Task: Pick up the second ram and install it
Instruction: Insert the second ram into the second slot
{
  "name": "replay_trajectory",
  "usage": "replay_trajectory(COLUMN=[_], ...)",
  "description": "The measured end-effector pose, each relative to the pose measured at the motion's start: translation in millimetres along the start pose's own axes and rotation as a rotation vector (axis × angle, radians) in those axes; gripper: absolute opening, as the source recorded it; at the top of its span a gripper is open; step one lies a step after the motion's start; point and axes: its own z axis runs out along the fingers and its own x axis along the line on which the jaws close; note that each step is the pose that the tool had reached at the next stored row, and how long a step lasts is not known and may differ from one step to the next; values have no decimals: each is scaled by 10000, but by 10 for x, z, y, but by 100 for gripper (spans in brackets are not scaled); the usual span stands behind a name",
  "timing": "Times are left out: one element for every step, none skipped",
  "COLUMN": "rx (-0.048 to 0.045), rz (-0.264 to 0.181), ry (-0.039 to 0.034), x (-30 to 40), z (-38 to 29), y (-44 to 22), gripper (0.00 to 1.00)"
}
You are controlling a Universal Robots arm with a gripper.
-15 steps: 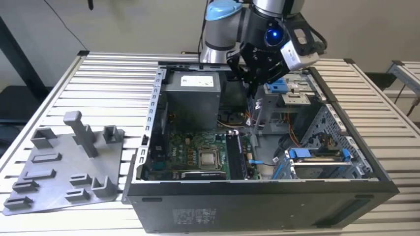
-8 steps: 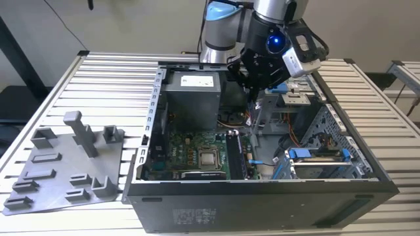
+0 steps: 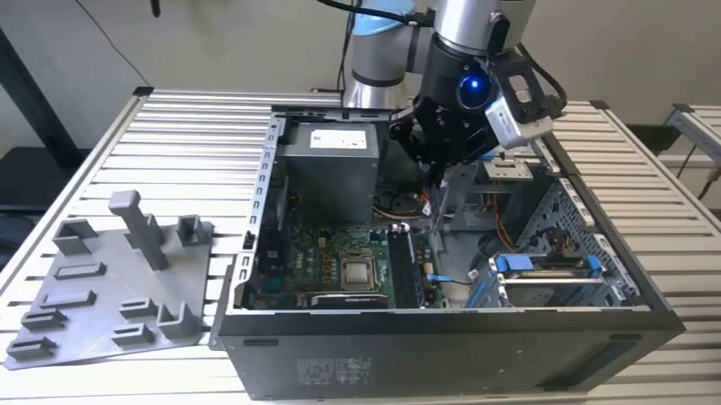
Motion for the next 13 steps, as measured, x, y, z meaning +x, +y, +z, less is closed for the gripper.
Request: replay_trajectory(rx=[-2, -4, -6, -10, -10, -9, -9, -9, -9, -10, -9, -10, -12], rz=[0, -1, -1, -1, -2, -3, -5, -3, -2, -2, -2, -2, -2], ry=[-22, -45, -71, -94, -106, -110, -113, -116, -119, -120, -120, -118, -114], x=[4, 8, 13, 18, 19, 18, 18, 19, 19, 19, 19, 20, 21], z=[7, 13, 20, 26, 27, 27, 27, 27, 27, 27, 28, 31, 35], y=[-10, -21, -29, -35, -35, -35, -35, -35, -36, -36, -36, -39, -43], gripper=[14, 14, 14, 14, 14, 14, 14, 14, 14, 14, 14, 14, 14])
